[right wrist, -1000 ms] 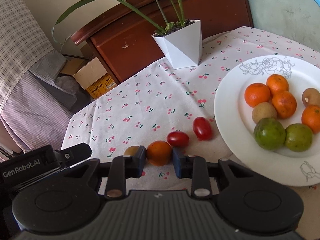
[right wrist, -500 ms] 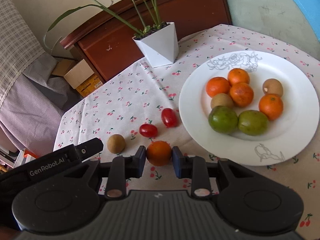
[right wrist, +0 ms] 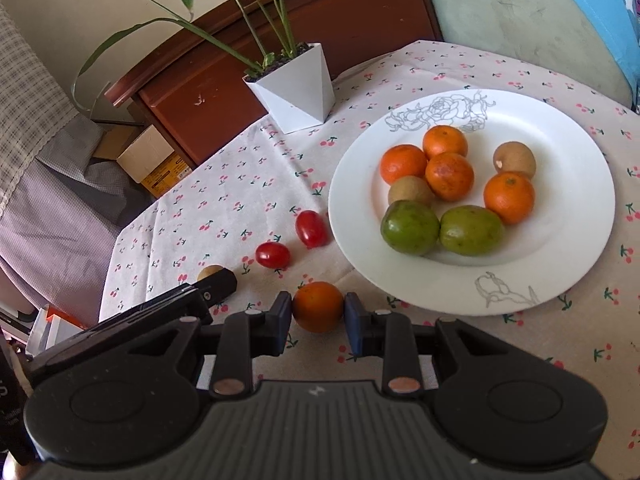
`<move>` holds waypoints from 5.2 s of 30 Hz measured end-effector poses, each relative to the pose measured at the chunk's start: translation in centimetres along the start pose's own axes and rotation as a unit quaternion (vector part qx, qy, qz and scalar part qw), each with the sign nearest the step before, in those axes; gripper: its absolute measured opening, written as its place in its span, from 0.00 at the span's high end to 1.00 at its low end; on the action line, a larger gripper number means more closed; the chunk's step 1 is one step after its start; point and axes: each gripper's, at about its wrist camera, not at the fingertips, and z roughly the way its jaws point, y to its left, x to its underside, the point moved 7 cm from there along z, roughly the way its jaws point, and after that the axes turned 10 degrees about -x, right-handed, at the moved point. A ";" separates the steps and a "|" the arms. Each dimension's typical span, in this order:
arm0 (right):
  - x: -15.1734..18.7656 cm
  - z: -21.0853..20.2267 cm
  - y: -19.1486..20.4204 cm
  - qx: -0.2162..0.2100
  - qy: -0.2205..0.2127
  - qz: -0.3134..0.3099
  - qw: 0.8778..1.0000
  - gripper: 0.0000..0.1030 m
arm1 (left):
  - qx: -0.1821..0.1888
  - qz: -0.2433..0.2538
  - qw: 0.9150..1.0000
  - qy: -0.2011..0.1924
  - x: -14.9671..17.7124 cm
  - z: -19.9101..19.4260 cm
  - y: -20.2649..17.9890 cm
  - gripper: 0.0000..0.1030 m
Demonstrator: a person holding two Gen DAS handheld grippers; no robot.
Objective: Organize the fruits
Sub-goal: 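Grasp a brown kiwi with the left tool while the right tool carries its orange toward the plate, then lower the orange and kiwi onto the plate and open both tools, then grasp a red cherry tomato from the table with the right tool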
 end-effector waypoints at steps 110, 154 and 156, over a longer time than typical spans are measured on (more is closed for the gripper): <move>-1.1 5.1 3.9 0.019 -0.039 -0.115 0.992 0.76 | -0.045 -0.125 0.991 0.017 -2.8 -1.8 5.1 0.40; -1.0 2.1 3.6 0.044 -0.054 -0.131 0.989 0.76 | -0.036 -0.077 0.996 0.016 -1.3 -0.3 4.5 0.40; -1.0 0.6 3.2 0.060 -0.057 -0.132 0.988 0.76 | -0.018 -0.056 0.998 0.020 -1.1 0.1 3.5 0.40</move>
